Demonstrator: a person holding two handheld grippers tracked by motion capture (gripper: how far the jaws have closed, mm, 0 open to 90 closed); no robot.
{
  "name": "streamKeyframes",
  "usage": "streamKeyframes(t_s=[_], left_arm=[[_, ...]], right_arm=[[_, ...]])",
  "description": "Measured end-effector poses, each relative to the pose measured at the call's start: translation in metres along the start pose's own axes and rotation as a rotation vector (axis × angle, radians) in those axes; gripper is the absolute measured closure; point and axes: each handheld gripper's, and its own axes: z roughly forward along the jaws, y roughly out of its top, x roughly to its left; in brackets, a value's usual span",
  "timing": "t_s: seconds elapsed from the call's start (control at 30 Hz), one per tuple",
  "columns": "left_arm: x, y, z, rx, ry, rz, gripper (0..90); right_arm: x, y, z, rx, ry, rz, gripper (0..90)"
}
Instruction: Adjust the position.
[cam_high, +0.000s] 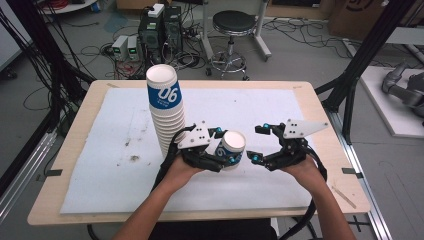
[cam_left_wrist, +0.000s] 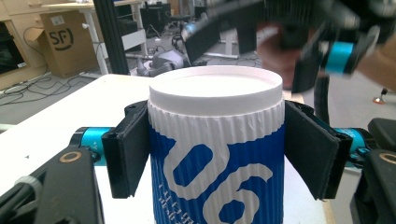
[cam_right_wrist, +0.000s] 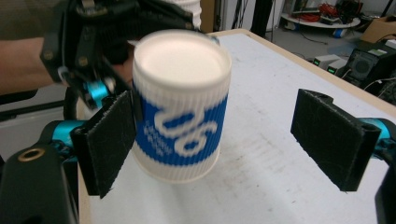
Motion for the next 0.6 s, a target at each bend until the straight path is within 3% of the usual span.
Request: streamKeyframes(t_s=[0.13, 0.27, 0.43, 0.6], left_arm=[[0.002, -0.002, -0.002, -0.015, 0.004, -0.019, 27.4], [0.005, 0.0, -0.006, -0.055, 0.014, -0.044, 27.4], [0.006, 0.001, -0.004, -0.081, -0.01, -0.062, 27.4], [0.004, 0.003, -0.001, -0.102, -0.046, -0.071, 27.6]], right_arm=[[-0.002, 0.009, -0.001, 0.02, 0.006, -0.015, 16.0], [0.001, -0.005, 0.003, 0.033, 0.023, 0.001, 16.0], [0.006, -0.023, 0.026, 0.037, 0.084, 0.033, 15.9], [0.008, -0.024, 0.043, 0.058, 0.112, 0.031, 16.0]])
